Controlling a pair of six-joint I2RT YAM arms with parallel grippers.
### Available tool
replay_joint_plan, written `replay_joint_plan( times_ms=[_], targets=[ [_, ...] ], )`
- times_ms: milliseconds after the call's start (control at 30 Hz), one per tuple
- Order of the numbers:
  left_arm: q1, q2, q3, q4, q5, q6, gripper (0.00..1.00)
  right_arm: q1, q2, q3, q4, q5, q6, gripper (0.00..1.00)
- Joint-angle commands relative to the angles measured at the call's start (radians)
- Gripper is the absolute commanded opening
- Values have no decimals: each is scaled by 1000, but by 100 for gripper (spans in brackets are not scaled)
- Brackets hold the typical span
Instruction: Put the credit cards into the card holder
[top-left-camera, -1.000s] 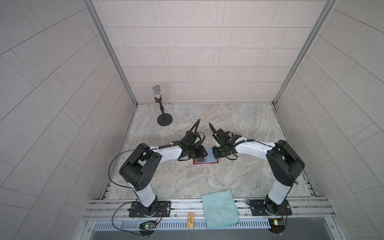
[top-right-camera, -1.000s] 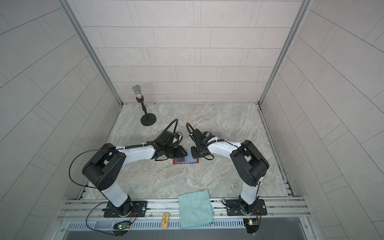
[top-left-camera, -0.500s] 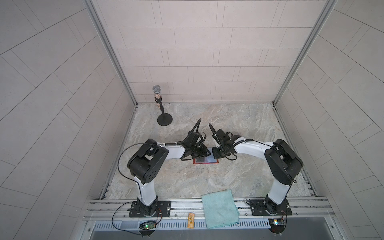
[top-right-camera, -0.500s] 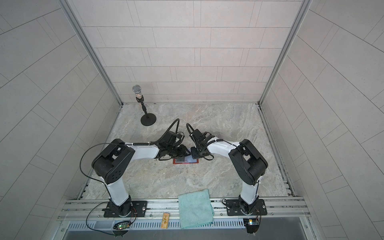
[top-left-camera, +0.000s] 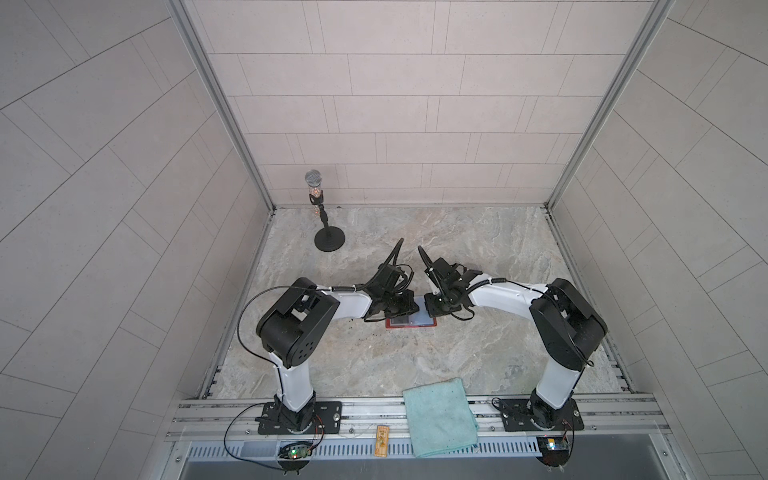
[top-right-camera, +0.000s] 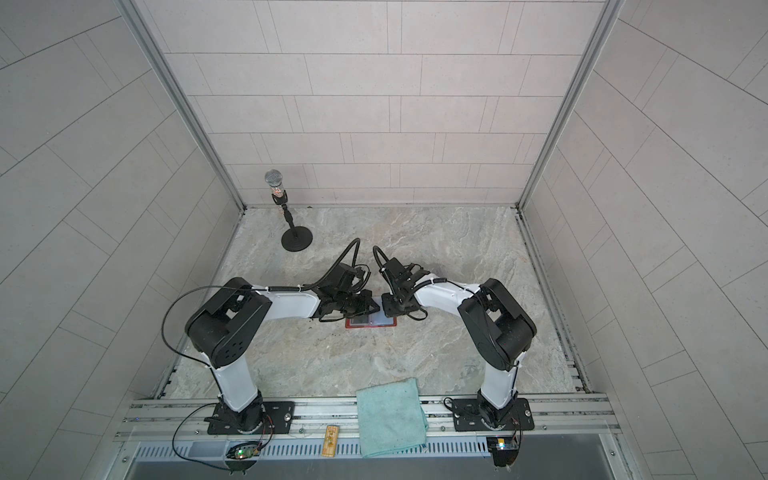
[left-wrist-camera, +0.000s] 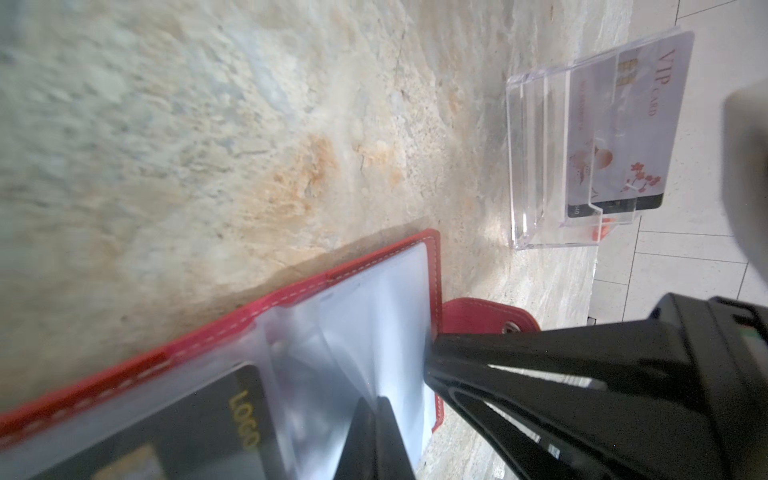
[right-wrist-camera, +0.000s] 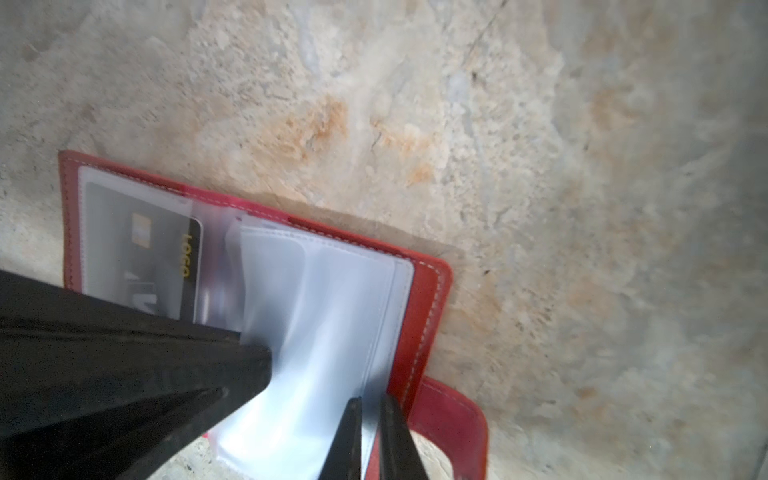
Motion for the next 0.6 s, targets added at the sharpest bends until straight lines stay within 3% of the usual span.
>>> replay_joint_plan(
  times_ms=[0,567],
  targets=[
    [-5,-52,-18,-25,-40,18,0,-3,-57,-13,-29,42,-6,14],
    [-4,-68,-37,5,-45,3,0,-22,-25,-17,31,-122,-7,10]
  ],
)
